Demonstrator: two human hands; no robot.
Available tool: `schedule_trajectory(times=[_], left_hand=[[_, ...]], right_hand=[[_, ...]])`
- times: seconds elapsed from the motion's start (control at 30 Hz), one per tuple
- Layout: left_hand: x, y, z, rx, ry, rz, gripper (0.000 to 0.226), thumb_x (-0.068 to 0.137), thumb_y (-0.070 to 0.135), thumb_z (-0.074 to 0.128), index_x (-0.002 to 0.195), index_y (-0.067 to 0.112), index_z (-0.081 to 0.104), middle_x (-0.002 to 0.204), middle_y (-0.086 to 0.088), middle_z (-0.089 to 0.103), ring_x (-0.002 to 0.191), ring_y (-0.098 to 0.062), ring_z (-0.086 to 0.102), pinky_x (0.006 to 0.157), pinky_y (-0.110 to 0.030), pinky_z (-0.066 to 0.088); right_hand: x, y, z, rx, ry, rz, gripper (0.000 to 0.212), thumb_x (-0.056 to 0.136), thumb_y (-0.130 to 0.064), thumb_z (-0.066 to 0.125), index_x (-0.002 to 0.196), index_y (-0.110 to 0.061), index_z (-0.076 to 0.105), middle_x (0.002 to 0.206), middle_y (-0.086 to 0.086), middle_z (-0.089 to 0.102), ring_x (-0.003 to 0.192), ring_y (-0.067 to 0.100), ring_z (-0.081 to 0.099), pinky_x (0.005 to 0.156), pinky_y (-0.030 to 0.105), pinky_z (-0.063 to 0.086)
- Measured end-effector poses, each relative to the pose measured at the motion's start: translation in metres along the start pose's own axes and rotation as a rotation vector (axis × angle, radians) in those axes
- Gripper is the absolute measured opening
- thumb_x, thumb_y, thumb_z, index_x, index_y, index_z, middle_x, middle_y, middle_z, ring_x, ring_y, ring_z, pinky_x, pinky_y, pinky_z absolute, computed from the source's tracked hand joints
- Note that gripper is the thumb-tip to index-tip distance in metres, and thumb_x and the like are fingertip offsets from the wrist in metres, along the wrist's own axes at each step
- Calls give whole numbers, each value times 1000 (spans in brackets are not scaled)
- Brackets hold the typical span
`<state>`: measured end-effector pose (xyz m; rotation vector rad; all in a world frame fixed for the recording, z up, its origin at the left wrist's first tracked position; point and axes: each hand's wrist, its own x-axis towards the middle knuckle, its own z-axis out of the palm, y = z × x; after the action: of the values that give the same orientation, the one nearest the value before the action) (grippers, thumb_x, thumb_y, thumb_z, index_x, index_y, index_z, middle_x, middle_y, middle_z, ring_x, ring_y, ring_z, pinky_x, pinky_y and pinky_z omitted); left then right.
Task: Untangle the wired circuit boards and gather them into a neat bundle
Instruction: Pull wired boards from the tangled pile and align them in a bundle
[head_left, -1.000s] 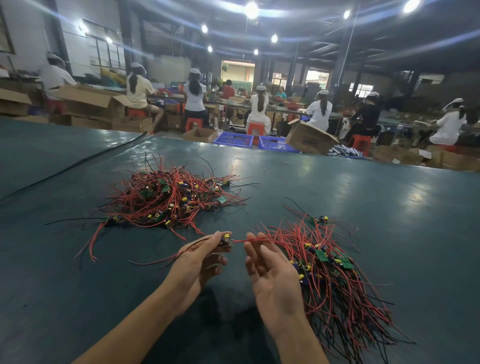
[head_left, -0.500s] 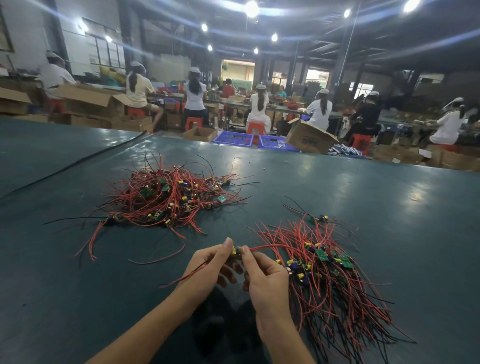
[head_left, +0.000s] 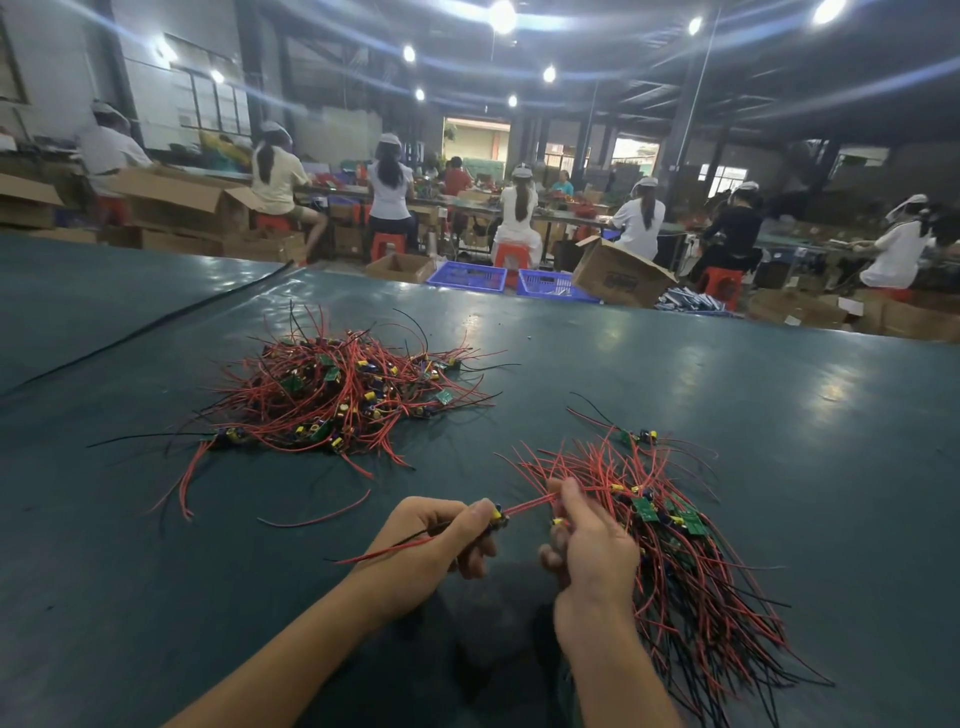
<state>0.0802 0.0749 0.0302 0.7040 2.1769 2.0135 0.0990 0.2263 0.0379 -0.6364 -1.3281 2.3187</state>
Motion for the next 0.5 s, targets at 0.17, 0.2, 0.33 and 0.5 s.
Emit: schedule_trajectory(times=[0.17,0.2,0.33,0.5], left_hand=[[-1,3,-3,-6,-6,5,44,89,47,55,63,16,71,58,-4,63,56,-14,60,57,-21,45],[-1,2,-2,1,11,1,44,87,50,54,62,18,71,58,-4,64,56,-15,60,57,-22,45],[0,0,1,11,63,-10,41,91,45,54,66,17,70,61,-5,67,55,-15,59,54,-24,44],[0,2,-1,32,54,0,48,90,49,57,60,13,68,56,-3,64,54,-14,56,57,-25,43]], right_hand=[[8,-11,-8,154,75,-43,21,94,-17,63,77,-13,73,55,-9,58,36,2,30,33,16,28],[6,-9,-7,135,69,-60,23,94,-19,63,74,-15,74,55,-11,60,36,1,29,33,16,28],[-9,6,3,-147,-83,-107,24,88,-30,69,67,-22,77,54,-11,62,43,0,43,48,23,41],[-19,17,16,-268,-205,-139,25,89,-21,69,67,-18,78,66,1,72,66,18,65,70,37,56]])
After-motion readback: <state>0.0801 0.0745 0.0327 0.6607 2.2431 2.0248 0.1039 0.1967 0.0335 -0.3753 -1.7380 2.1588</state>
